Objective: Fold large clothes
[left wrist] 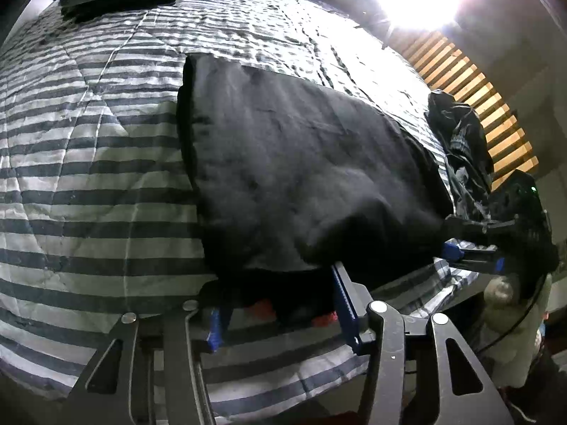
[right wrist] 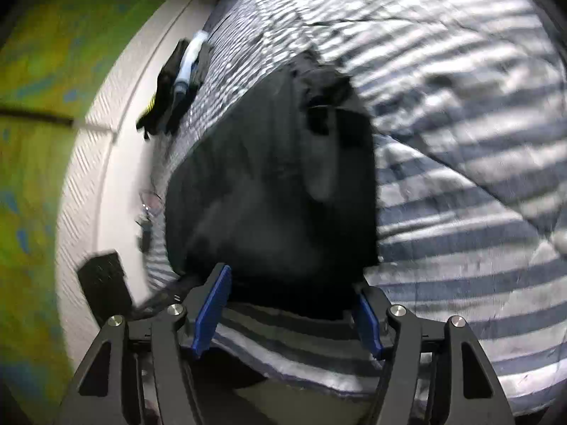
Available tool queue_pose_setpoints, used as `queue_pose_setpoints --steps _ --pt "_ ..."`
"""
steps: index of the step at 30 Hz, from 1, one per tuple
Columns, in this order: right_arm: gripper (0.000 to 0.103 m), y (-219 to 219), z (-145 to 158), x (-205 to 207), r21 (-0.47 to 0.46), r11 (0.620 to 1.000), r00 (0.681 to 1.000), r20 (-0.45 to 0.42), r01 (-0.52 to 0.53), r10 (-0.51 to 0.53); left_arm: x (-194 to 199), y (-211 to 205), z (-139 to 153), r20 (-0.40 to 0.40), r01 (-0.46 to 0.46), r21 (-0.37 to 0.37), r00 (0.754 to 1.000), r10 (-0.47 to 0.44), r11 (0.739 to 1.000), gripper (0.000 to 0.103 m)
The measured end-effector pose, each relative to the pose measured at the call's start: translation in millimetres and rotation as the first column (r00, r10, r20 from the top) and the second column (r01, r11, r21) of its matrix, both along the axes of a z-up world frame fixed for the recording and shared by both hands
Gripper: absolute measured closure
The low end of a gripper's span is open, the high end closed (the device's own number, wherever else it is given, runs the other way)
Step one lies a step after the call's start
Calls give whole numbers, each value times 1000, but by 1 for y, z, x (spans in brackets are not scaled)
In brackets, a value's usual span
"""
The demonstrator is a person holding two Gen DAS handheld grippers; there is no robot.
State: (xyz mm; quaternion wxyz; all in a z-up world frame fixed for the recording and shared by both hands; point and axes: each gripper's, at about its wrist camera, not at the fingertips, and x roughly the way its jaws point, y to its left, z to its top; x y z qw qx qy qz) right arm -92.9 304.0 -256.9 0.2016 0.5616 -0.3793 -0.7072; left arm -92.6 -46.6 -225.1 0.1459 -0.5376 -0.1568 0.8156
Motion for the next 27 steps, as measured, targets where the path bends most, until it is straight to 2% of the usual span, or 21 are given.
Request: queue_pose_setpoints --steps 3,5,7,8,10,12,14,16,17,18,19,22,24,26,27 --pt "37 -1 -5 -7 -30 999 1000 28 15 -14 0 2 2 -12 12 -18 1000 -13 1000 53" --pt "41 -13 0 -13 42 999 1000 15 -10 10 1 1 3 -18 14 -20 1000 -14 1000 54" --pt "70 -20 3 -17 143 989 999 15 -36 34 2 0 4 -22 9 -15 1000 -9 1000 57" --pt "74 -23 5 -19 176 983 998 8 -58 58 3 1 4 -26 7 -16 1000 -8 1000 58" --pt "86 -20 9 -23 169 983 997 0 -74 76 6 2 6 -32 12 -21 999 -13 1000 59" --pt "89 -17 16 -28 171 981 996 -12 -87 90 10 5 7 -24 12 0 1000 -12 1000 65" --pt "89 -16 29 -36 240 966 993 -42 -100 113 13 13 10 -26 31 5 999 -31 999 69" --pt "90 -11 37 -44 261 961 992 -51 -96 113 16 21 12 -20 33 22 999 -33 999 77" --pt "90 -9 46 -52 304 948 989 -75 -98 127 20 28 14 -16 41 46 999 -40 998 80" --pt "90 -7 50 -56 335 936 986 -91 -103 141 22 35 15 -17 53 57 999 -52 997 89" --pt "91 -6 60 -66 385 917 980 -118 -105 162 23 44 17 -20 70 62 997 -69 996 92" --pt "91 -3 75 -88 450 886 973 -133 -112 190 25 78 21 -18 147 77 989 -146 986 92" --pt "90 1 76 -106 460 876 971 -102 -147 216 31 95 29 1 223 97 975 -224 970 92" --pt "83 11 74 -106 477 867 977 -72 -144 202 41 95 54 -37 271 76 962 -269 959 91" --pt "82 19 75 -98 495 859 977 -79 -133 196 43 89 67 -55 279 74 960 -276 957 84"
